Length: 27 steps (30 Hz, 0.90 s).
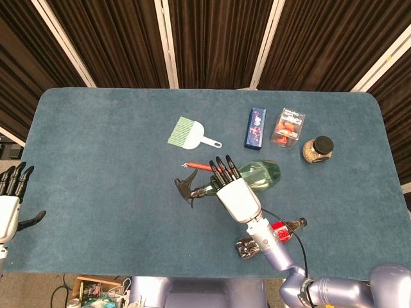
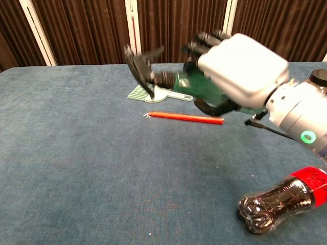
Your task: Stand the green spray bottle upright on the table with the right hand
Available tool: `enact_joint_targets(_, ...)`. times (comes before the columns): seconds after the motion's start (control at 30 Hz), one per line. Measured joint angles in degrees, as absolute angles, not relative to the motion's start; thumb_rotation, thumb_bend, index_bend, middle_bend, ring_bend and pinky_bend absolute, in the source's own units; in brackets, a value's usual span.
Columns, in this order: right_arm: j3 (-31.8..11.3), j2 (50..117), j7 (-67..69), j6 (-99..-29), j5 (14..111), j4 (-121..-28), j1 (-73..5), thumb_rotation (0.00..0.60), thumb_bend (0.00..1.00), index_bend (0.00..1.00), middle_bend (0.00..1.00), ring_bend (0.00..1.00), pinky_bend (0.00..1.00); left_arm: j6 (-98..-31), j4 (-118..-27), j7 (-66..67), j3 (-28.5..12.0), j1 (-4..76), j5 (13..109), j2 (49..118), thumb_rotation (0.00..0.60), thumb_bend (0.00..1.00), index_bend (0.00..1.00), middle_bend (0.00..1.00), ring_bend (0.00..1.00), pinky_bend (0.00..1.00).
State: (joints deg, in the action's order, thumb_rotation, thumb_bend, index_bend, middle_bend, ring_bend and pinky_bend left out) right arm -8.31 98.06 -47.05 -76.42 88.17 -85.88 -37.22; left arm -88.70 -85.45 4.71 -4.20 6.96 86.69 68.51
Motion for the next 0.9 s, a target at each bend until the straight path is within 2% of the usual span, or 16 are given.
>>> enact_joint_targets(0.27, -9.92, 96.79, -21.45, -80.81, 90.82, -88.44, -36.62, 0.600, 0.52, 0.95, 0.14, 0.00, 0.12, -89.87, -85.06, 3.69, -3.62, 6.42, 88.19, 68.43, 0.600, 0.03, 0.00, 0.00, 0.00, 0.10)
enact_joint_targets(0.5, -10.57, 98.52, 3.52, -83.86, 90.67, -85.83, -35.31, 0.600, 0.52, 0.95, 0.12, 0.00, 0.11, -90.12, -84.97, 4.56, -3.42, 6.45, 88.90, 68.75, 0.600, 0.03, 0.00, 0.00, 0.00, 0.10)
enact_joint_targets(0.7, -11.73, 103.00, 16.35, -86.46, 89.33, -80.41, -34.08, 0.600, 0.52, 0.95, 0.12, 0.00, 0.07, -90.14, -84.68, 5.12, -3.28, 6.51, 89.32, 69.13, 0.600, 0.02, 0.00, 0.00, 0.00, 0.10)
enact_joint_targets(0.9, -13.23, 108.07, 23.61, -87.78, 87.66, -72.45, -33.53, 0.600, 0.52, 0.94, 0.12, 0.00, 0.07, -89.60, -84.61, 5.04, -2.96, 6.66, 89.61, 69.21, 0.600, 0.03, 0.00, 0.00, 0.00, 0.10)
